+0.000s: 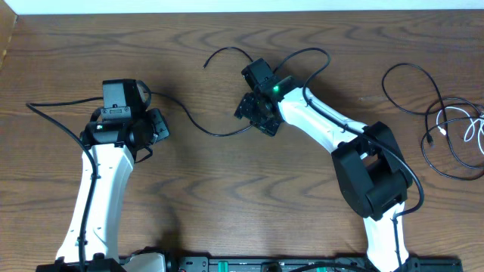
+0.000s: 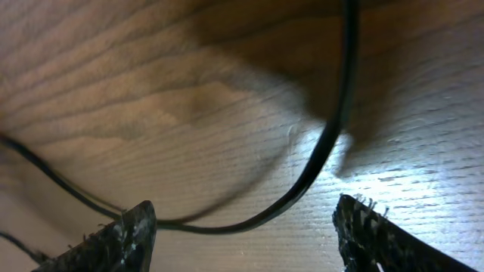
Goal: Untangle cables
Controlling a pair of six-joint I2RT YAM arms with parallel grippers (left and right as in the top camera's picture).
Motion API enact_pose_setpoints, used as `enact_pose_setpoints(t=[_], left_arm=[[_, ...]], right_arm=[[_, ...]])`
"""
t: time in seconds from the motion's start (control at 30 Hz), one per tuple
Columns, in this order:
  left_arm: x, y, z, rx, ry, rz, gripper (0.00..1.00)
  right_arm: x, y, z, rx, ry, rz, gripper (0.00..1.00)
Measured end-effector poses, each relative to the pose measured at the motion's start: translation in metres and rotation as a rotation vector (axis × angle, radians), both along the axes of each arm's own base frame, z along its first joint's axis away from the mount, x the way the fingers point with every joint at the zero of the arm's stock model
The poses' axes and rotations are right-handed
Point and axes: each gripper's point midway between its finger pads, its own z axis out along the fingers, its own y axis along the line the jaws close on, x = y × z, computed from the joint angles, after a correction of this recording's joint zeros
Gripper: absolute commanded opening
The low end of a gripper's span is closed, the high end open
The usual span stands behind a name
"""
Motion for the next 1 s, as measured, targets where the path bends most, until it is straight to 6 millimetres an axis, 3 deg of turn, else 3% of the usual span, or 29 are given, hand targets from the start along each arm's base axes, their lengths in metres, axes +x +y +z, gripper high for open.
enact_pose_setpoints(t=[0.23,0.27,0.3,0.47,0.63,0.83,1.0], left_arm=[[0.0,0.0,0.0,0.0,0.0,0.0,0.25],[0.0,0.0,0.0,0.0,0.0,0.0,0.25],[0.0,0.0,0.0,0.0,0.0,0.0,0.25],[0.0,0.0,0.0,0.0,0.0,0.0,0.25],[0.0,0.0,0.0,0.0,0.0,0.0,0.25],[0.0,0.0,0.0,0.0,0.0,0.0,0.25],[0.0,0.0,0.0,0.0,0.0,0.0,0.25]], right_arm=[[0.005,-0.007,-0.002,-0.053,-0.027,-0.065,0.67],[0.006,-0.008,-0.002,-0.063,-0.035,-0.07,0.65],[0.006,-0.008,-0.002,-0.071,-0.041,-0.075,0.57],[0.002,-0.007,-0.007,-0.09,-0.044,-0.103,0.52],[-0.007,-0.012,-0.018,-0.109,-0.016,-0.118,0.38],[-0.01,-0.016,-0.024,-0.118,-0.008,-0.136,0.01],[-0.007,-0.02,-0.024,-0.138,-0.032,-0.076,0.01]])
